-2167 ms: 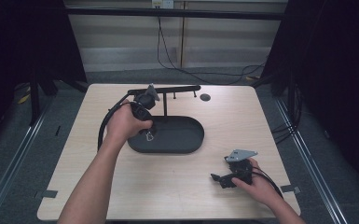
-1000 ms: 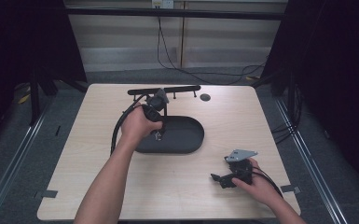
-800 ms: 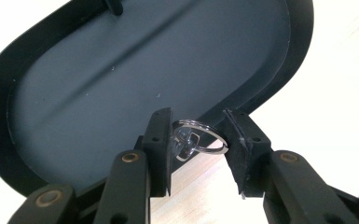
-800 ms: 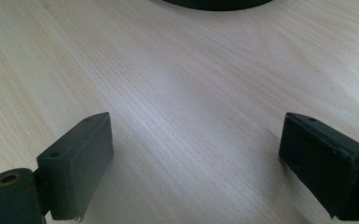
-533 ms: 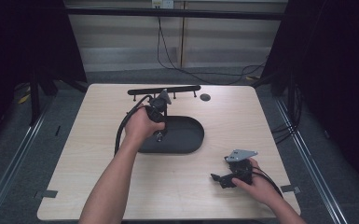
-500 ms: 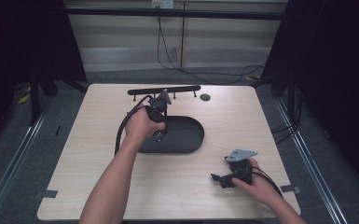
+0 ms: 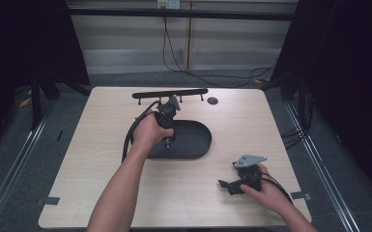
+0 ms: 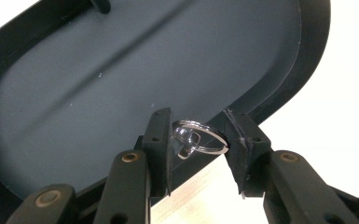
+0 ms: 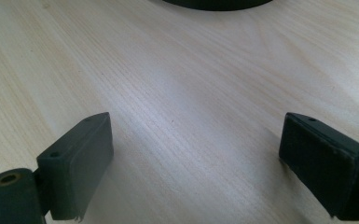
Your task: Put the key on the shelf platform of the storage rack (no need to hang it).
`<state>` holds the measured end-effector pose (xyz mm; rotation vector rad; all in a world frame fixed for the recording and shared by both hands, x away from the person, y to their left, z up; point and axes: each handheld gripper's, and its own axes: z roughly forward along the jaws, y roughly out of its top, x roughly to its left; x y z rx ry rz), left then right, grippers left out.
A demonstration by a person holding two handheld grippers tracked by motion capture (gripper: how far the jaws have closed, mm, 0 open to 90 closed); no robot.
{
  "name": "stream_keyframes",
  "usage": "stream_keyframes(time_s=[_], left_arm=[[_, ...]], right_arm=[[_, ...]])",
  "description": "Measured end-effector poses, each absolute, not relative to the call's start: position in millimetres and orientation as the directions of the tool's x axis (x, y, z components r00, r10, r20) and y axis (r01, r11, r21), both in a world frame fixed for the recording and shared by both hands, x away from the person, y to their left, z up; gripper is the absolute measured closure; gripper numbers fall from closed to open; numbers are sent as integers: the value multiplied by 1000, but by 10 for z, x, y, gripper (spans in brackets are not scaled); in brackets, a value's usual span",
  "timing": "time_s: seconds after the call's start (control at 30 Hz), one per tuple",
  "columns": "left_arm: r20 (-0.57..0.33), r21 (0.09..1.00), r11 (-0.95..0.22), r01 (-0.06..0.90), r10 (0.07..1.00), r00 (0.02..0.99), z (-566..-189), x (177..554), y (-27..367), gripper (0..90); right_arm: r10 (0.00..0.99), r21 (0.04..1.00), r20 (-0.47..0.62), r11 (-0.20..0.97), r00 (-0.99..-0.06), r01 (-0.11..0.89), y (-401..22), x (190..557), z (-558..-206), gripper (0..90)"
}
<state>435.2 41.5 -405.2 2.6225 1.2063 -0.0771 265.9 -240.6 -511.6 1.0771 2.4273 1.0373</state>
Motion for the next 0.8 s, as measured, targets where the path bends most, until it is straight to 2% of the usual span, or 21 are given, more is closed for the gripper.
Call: stream_keyframes(time_s=[0.8], left_arm=[[-144, 212, -634, 744, 732, 666, -4235, 4365, 330, 630]], right_arm=[[734, 715, 24, 462, -679, 524, -2406, 2660, -5117, 95]])
